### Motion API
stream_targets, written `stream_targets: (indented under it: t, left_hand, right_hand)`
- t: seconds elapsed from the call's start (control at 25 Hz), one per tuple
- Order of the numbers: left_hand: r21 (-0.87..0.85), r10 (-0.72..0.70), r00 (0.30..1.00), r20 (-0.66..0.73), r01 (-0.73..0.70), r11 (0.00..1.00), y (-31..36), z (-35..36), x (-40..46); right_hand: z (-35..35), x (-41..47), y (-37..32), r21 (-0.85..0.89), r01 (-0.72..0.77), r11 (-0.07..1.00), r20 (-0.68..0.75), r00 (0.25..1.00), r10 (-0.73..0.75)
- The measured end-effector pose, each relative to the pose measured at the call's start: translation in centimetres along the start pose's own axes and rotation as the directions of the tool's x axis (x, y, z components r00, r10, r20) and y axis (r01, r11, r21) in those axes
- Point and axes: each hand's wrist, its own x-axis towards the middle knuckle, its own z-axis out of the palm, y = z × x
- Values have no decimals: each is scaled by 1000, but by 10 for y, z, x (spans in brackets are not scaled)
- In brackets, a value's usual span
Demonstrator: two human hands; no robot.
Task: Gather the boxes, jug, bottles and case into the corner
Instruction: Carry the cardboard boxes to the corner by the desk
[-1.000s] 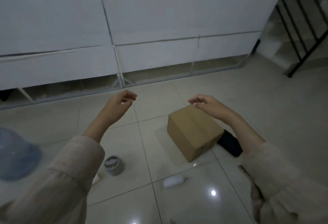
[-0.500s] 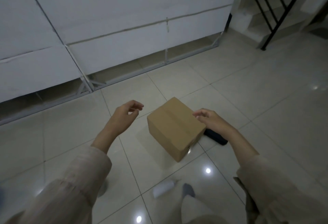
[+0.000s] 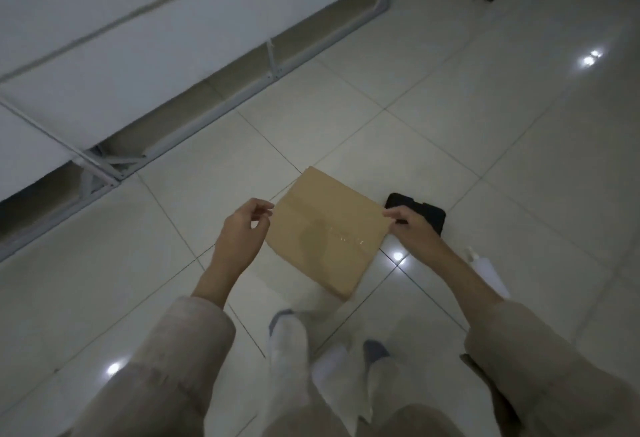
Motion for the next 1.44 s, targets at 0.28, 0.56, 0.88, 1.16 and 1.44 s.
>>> stream_targets:
  t: [0.28,0.56,0.88,1.16,1.44]
  left_hand:
    - [203,81,972,218,-126,971,-118,122,150]
    - [486,-108,964,244,-25,874,-252,235,242]
    - [456,-342,933,110,259,852,-289,243,291]
    - [338,-422,907,-1,397,853,-269,179,267]
    - [40,-536,795,-284,569,822,-225,66,170]
  right_hand:
    - [107,121,113,125,-312,942,-231,914,334]
    - [195,224,213,332,-513,792,-306,736,605]
    - [205,244,228,544,-390,743,-398,660,637]
    - [174,237,160,390,-276,879,-420,796,436]
    - [155,205,55,258,-41,965,-294,948,119]
